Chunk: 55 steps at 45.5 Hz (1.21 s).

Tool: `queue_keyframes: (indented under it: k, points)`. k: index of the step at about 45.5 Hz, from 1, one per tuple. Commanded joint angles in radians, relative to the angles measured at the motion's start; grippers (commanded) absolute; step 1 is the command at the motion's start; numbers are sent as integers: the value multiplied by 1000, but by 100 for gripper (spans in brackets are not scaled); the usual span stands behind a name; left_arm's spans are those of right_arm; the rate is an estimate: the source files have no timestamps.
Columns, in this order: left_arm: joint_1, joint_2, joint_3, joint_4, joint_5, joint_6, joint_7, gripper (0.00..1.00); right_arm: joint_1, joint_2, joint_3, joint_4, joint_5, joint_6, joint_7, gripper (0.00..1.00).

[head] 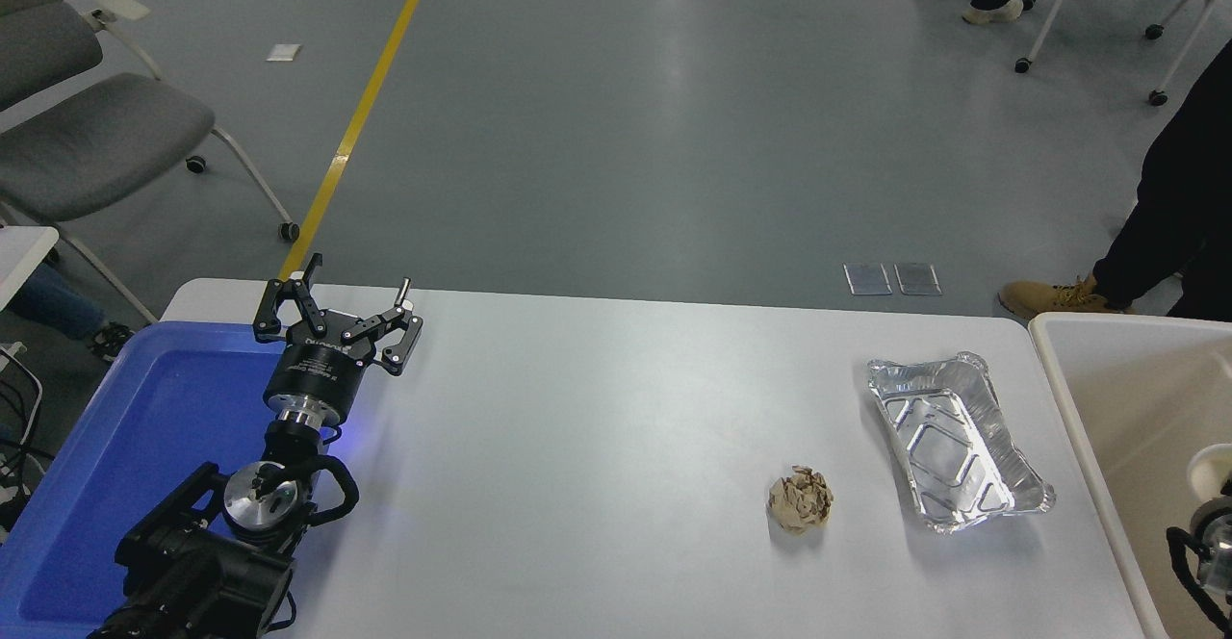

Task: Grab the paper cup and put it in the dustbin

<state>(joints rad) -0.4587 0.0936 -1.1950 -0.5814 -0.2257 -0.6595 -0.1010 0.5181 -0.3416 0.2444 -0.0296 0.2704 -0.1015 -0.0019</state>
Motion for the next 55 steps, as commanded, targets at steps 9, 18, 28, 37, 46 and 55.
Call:
queue_keyframes:
  k: [9, 18, 28, 37, 46, 55]
  points:
    - [0, 0, 0, 0, 0, 0, 0, 99, 83, -36, -8, 7, -17, 12, 0, 100]
    - [0, 0, 0, 0, 0, 0, 0, 99, 203, -181, -57, 224, -79, 45, 0, 100]
    - [0, 0, 0, 0, 0, 0, 0, 99, 355, -425, -59, 631, -295, 48, -1, 100]
    - [0, 0, 0, 0, 0, 0, 1, 99, 502, -582, -115, 942, -517, 63, -12, 100]
    - [0, 0, 2, 0, 0, 0, 1, 99, 893, -605, -549, 1093, -548, 106, -9, 100]
    - [0, 0, 2, 0, 0, 0, 1, 99, 1358, -527, -996, 1267, -513, 174, 2, 100]
